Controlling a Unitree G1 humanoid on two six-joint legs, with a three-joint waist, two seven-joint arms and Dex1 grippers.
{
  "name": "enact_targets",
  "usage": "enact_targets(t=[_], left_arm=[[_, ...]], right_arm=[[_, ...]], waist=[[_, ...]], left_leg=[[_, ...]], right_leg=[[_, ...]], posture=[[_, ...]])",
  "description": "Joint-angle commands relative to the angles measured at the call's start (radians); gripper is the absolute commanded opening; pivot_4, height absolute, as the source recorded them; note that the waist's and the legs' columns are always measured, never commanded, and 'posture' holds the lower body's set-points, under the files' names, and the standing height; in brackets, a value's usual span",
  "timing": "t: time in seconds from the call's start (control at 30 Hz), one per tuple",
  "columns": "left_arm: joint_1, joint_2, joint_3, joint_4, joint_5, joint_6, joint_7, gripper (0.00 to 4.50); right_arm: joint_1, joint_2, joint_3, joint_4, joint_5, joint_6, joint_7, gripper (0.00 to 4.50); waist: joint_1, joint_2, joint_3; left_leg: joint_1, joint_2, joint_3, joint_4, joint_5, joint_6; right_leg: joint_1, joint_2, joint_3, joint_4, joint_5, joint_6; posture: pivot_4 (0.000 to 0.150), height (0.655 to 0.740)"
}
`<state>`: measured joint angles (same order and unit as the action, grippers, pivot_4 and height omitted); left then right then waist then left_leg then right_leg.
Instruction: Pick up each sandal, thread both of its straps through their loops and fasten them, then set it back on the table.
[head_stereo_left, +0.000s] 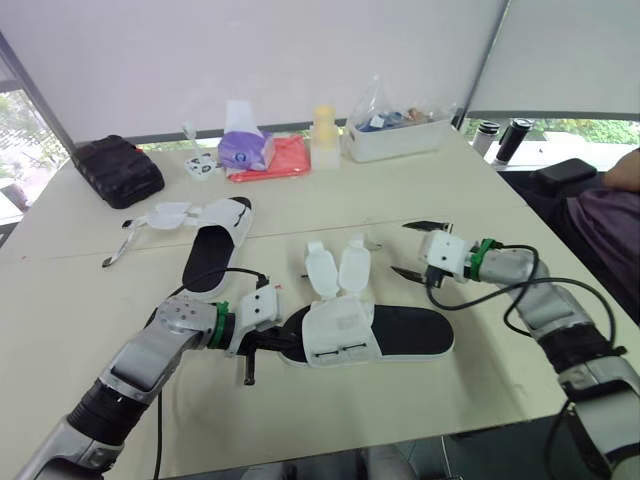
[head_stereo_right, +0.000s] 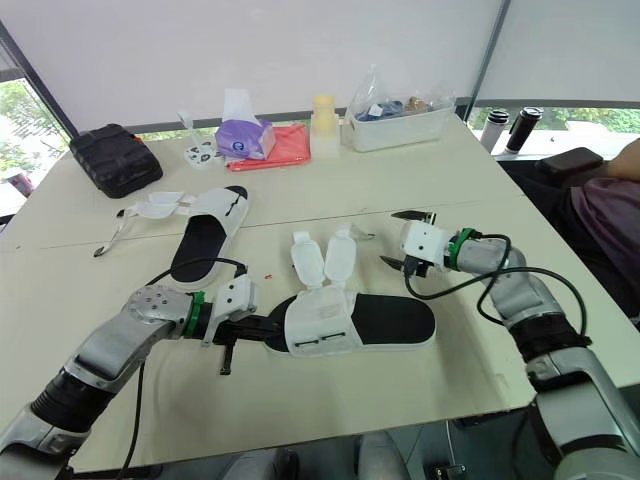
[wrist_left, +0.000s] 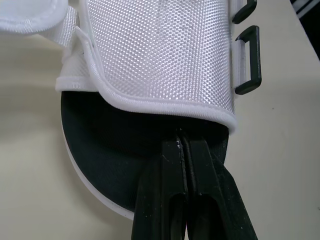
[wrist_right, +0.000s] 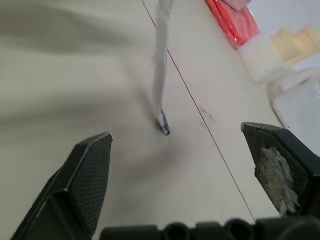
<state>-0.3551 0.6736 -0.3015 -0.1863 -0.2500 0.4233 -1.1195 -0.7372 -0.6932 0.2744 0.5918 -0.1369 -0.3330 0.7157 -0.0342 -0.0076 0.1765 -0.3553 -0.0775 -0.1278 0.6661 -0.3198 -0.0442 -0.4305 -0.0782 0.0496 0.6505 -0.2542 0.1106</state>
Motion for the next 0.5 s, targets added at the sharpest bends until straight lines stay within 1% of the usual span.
enact_targets(t=[0.03,0.23,0.33,0.37,0.4,0.43,0.47,0.5], left_arm=[[0.0,0.001,-0.018,0.02,0.033,-0.012,0.007,0.03],[-0.011,-0.006,-0.01,0.045,0.044,-0.036,0.014,0.03],[-0.014,-0.01,-0.006,0.049,0.043,-0.041,0.019,0.0],[-0.014,-0.01,-0.006,0.049,0.044,-0.043,0.019,0.0],[-0.015,-0.011,-0.005,0.048,0.043,-0.044,0.019,0.0],[-0.016,-0.013,-0.003,0.047,0.042,-0.043,0.018,0.0],[-0.016,-0.014,-0.002,0.046,0.042,-0.043,0.018,0.0],[-0.016,-0.014,-0.002,0.046,0.042,-0.044,0.018,0.0]], right_arm=[[-0.083,0.051,0.002,0.107,-0.051,-0.003,-0.038,4.5],[-0.205,0.165,-0.01,0.315,-0.09,0.041,-0.109,4.5],[-0.241,0.197,-0.012,0.395,-0.108,0.027,-0.164,3.61],[-0.246,0.198,-0.006,0.409,-0.118,0.01,-0.173,3.16],[-0.249,0.199,-0.001,0.42,-0.127,-0.014,-0.182,2.57],[-0.251,0.2,-0.001,0.431,-0.131,-0.027,-0.186,2.12],[-0.252,0.202,-0.001,0.439,-0.135,-0.04,-0.191,1.48],[-0.253,0.204,-0.002,0.447,-0.137,-0.048,-0.193,0.94]], waist=[[0.003,0.0,0.0],[0.003,0.0,0.0],[0.001,0.0,0.0],[0.0,0.0,0.0],[0.0,0.0,0.0],[-0.001,0.0,0.0],[-0.002,0.0,0.0],[-0.004,0.0,0.0]], left_leg=[[0.0,0.0,0.0,0.0,0.0,0.0],[0.0,0.0,-0.001,0.0,0.0,-0.001],[0.0,0.0,-0.001,0.0,0.001,-0.001],[0.0,0.0,-0.001,0.0,0.001,-0.001],[0.0,0.0,-0.001,0.0,0.001,-0.001],[0.0,0.0,-0.001,0.0,0.001,-0.001],[0.0,0.0,-0.001,0.0,0.001,-0.001],[0.0,0.0,-0.001,0.0,0.001,-0.001]], right_leg=[[0.0,0.0,0.0,0.0,0.0,0.0],[0.0,0.0,0.0,0.0,0.0,0.0],[0.0,0.0,0.0,0.0,0.001,0.0],[0.0,0.0,0.0,0.0,0.001,0.0],[0.0,0.0,0.0,0.0,0.001,0.0],[0.0,0.0,0.0,0.0,0.001,0.0],[0.0,0.0,0.0,0.0,0.001,0.0],[0.0,0.0,0.0,0.0,0.001,0.0]], posture=[[0.15,0.74],[0.15,0.74],[0.15,0.74],[0.15,0.74],[0.15,0.74],[0.15,0.74],[0.15,0.74],[0.15,0.74]])
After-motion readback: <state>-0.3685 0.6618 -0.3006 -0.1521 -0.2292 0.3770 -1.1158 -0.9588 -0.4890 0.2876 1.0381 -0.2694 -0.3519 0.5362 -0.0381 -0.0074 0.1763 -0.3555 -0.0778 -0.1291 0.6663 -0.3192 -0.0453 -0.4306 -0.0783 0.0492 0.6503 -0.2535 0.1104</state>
